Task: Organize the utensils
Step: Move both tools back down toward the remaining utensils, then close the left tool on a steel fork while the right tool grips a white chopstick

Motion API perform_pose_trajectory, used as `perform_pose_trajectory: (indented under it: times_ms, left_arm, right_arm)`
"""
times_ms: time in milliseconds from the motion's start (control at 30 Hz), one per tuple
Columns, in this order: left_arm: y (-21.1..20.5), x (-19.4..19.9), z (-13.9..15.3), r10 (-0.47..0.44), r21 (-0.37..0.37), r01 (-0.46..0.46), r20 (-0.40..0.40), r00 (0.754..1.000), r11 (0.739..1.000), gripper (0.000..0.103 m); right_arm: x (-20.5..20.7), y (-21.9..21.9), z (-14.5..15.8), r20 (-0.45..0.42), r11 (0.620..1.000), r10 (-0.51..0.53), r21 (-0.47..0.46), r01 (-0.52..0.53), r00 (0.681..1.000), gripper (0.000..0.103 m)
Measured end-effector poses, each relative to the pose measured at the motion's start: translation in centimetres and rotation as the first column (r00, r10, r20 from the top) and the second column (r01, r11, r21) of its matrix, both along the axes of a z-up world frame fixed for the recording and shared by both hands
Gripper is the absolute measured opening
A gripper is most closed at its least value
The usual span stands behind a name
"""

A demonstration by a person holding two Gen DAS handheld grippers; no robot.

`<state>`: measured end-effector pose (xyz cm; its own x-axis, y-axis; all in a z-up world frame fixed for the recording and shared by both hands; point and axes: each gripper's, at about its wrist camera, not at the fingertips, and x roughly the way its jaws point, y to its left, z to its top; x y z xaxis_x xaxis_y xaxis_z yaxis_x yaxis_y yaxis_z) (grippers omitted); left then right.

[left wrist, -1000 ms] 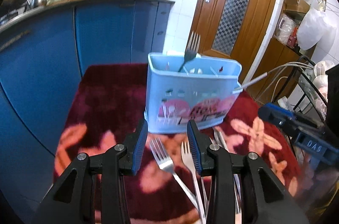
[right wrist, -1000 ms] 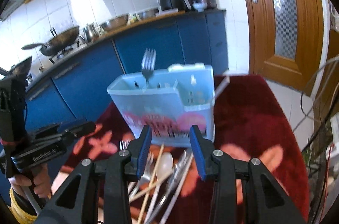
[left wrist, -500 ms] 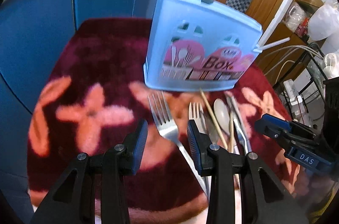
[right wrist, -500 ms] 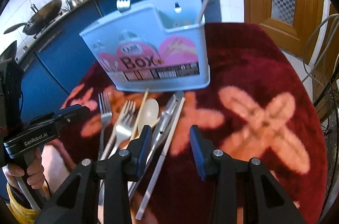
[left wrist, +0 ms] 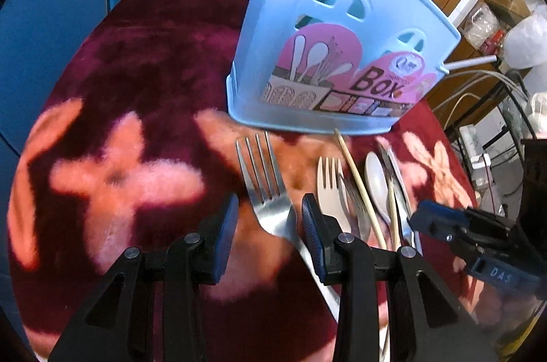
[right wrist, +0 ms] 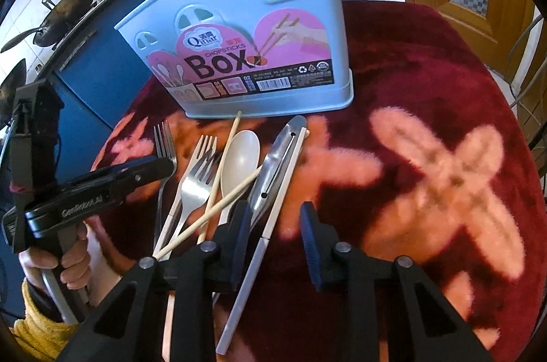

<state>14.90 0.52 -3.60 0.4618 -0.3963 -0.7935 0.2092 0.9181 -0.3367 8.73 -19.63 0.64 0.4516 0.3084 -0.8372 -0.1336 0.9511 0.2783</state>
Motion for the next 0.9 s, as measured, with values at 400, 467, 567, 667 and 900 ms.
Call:
perform_pose_trajectory:
  times_ms: [400,467,567,667,900]
  left_arm:
    - [0.2,0.6,0.0,-0.002,-0.068,0.004,0.032,0.999,0.998,0.005]
    - [0.2,0.5,0.2,-0.010,-0.068,0.012,0.039,0.999,0.998,0.004]
    - [-0.4,0.3,0.3,-0.036,-0.057,0.039,0.041,0.999,0.998,0.003]
    - [-1.1,0.2,0.2,-0.041,-0.044,0.043,0.036,0.998,0.998,0.003]
    - [-1.3,0.2,0.1,-0.036,-0.051,0.037,0.037,0.999,0.998,0.004]
  right_arm:
    - [-0.6,-0.7,0.0,-0.064,1.000,0.014,0.002,-0.013,0.998,0.029]
    - [-0.4,-0.3,0.0,-0.071,1.000,0.024,-0.014,-0.025,0.997,0.029]
    - [0.2,0.2,-0.3,-0.093,0.999,0.039,-0.031,-0.042,0.995,0.029]
    - [0.8,0.6,-0.5,-0.100,0.997,0.051,-0.052,-0.057,0.994,0.028]
    - [1.1,0.0,-0.5,-0.104,0.997,0.042,-0.058,-0.048,0.994,0.010]
